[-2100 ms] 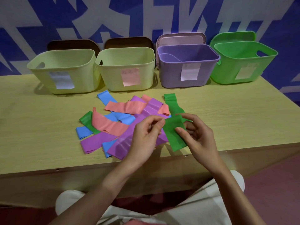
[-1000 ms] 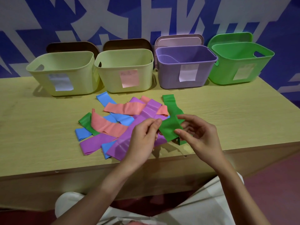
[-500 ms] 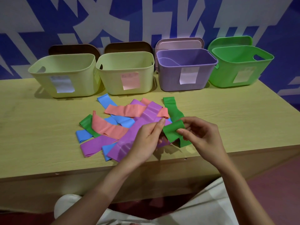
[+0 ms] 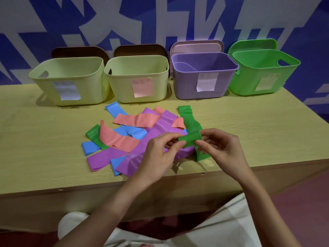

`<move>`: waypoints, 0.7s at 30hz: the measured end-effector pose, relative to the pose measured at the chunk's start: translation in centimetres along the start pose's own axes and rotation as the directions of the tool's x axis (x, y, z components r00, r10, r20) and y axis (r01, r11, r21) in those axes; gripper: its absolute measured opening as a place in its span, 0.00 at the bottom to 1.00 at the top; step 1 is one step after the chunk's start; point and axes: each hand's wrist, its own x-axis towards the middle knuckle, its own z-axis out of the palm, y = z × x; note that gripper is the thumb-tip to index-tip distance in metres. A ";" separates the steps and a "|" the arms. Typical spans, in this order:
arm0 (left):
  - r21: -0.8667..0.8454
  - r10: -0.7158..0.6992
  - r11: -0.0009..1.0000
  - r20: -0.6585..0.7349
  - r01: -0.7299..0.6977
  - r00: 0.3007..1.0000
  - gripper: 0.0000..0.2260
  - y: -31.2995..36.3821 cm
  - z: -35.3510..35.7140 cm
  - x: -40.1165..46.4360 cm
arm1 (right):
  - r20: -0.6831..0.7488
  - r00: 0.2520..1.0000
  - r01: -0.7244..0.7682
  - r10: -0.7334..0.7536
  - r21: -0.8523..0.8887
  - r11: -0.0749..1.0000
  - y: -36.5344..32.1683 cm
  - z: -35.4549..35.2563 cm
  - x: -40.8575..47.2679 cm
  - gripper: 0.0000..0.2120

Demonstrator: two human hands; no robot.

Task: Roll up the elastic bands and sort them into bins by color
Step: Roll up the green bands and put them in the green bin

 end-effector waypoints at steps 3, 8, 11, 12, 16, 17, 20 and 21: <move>-0.012 0.006 1.000 0.049 -0.005 0.999 0.06 -0.1 -0.2 0.0 | 0.037 0.999 0.020 -0.018 -0.063 0.998 -0.2 -0.6 0.1 0.15; 0.014 0.012 1.000 0.133 -0.014 0.991 0.06 0.1 -0.5 0.4 | 0.200 0.961 0.253 -0.192 -0.347 0.903 -1.0 -1.8 0.7 0.15; -0.015 -0.018 1.000 0.170 0.020 0.985 0.10 0.5 -0.7 1.0 | 0.243 0.953 0.271 -0.184 -0.403 0.874 -1.3 -2.2 1.0 0.12; -0.031 -0.035 0.999 0.185 0.041 0.982 0.11 0.6 -0.6 1.2 | 0.237 0.957 0.252 -0.166 -0.401 0.881 -1.3 -2.2 1.0 0.12; -0.085 -0.090 0.990 0.203 0.109 0.975 0.12 0.7 -0.2 1.8 | 0.138 0.990 0.064 -0.032 -0.234 0.970 -0.7 -2.1 1.1 0.11; -0.078 -0.097 0.990 0.195 0.113 0.976 0.11 0.6 0.0 2.0 | 0.117 0.993 0.033 -0.011 -0.182 0.983 -0.5 -2.1 1.0 0.10; -0.041 -0.031 0.998 0.119 0.036 0.992 0.06 0.1 0.4 2.6 | 0.075 0.996 -0.042 0.050 -0.101 0.994 -0.2 -2.1 1.1 0.07; -0.006 0.032 0.999 0.074 -0.032 0.997 0.06 0.0 0.5 2.9 | 0.058 0.996 -0.066 0.071 -0.082 0.994 -0.1 -2.1 1.2 0.06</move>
